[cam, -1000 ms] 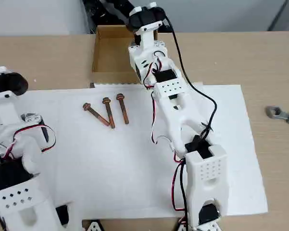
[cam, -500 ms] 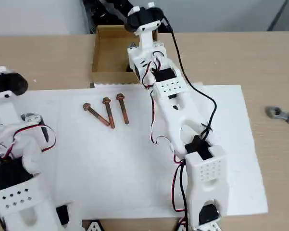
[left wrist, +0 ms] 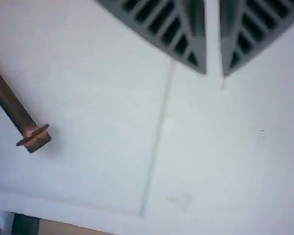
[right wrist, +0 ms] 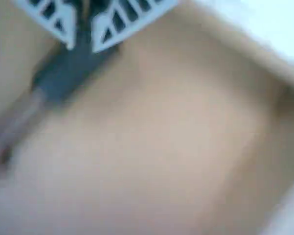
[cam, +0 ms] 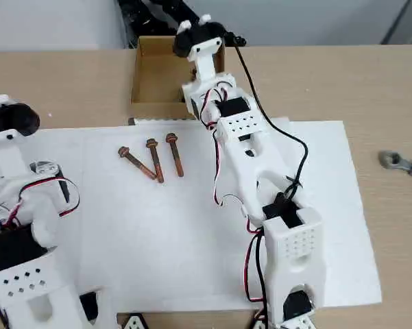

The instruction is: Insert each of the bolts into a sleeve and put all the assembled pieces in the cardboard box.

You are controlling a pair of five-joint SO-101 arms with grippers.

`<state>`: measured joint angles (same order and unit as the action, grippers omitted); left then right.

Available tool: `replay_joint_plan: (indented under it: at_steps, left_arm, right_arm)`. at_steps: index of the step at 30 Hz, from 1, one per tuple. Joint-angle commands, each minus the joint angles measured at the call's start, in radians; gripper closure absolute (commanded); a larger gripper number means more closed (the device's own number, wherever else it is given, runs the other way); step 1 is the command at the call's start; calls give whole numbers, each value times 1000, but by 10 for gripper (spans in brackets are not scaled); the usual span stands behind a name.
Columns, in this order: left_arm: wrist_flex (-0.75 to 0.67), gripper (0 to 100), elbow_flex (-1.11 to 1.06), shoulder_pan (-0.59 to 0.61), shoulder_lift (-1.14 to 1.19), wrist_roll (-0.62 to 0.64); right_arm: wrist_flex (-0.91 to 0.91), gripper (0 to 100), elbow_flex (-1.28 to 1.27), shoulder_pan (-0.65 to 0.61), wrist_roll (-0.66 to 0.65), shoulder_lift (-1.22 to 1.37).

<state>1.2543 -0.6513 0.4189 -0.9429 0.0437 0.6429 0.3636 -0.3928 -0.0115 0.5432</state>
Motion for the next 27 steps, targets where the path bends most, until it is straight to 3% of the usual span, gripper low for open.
replay_joint_plan:
  at_steps: [1, 15, 24, 27]
  left_arm:
    - [-20, 994, 4, 8, -5, -3]
    - [-28, 994, -47, 8, -14, -3]
    - [-28, 994, -47, 8, -14, 2]
    - [-28, 994, -47, 5, -14, 2]
  right_arm:
    - [134, 997, 49, -4, -11, -105]
    - [760, 998, 48, 2, -17, -321]
    - [1010, 998, 46, 12, -17, -699]
    - [1033, 998, -61, 44, -18, -846]
